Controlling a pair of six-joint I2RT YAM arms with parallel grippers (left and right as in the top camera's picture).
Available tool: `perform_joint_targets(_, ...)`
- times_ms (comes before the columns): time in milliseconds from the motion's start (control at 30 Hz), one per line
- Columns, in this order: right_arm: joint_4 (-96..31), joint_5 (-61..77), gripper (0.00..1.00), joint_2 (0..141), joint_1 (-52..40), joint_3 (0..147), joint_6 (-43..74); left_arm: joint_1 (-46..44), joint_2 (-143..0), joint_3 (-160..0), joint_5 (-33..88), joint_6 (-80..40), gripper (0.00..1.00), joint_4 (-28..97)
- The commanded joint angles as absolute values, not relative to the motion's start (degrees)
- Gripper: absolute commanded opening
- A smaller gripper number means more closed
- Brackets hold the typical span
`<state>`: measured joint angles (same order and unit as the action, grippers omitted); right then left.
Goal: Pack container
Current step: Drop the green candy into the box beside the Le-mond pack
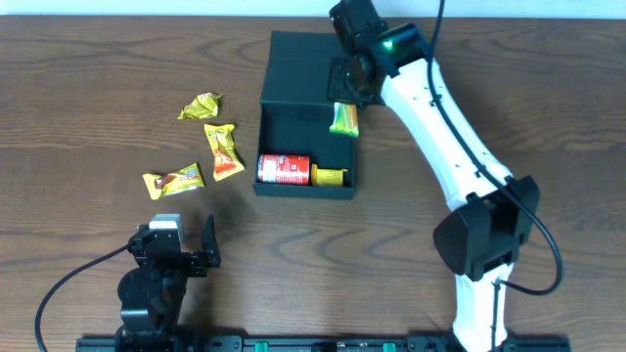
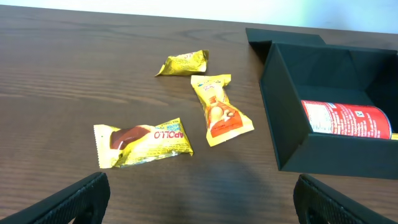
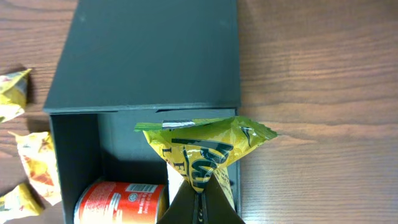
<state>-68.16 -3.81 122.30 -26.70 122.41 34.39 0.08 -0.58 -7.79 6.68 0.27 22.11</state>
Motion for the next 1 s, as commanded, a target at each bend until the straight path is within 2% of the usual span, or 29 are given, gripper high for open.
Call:
perform_joint_targets(0, -68.7, -6.7, 0.02, 123.7, -28.6, 122.1, 37.3, 0.0, -0.3, -6.6, 7.0, 1.1, 0.95, 22.4)
perform_joint_targets(667, -74.4, -9.1, 0.02, 132.4, -31.6, 122.1, 38.9, 0.0, -0.3, -6.6, 7.0, 1.1, 0.96, 22.4)
perform_joint_targets(967, -74.1, -9.2, 0.02, 133.0, -31.5, 122.0, 32.1, 0.0, -0.3, -6.6, 7.0, 1.1, 0.95, 22.4)
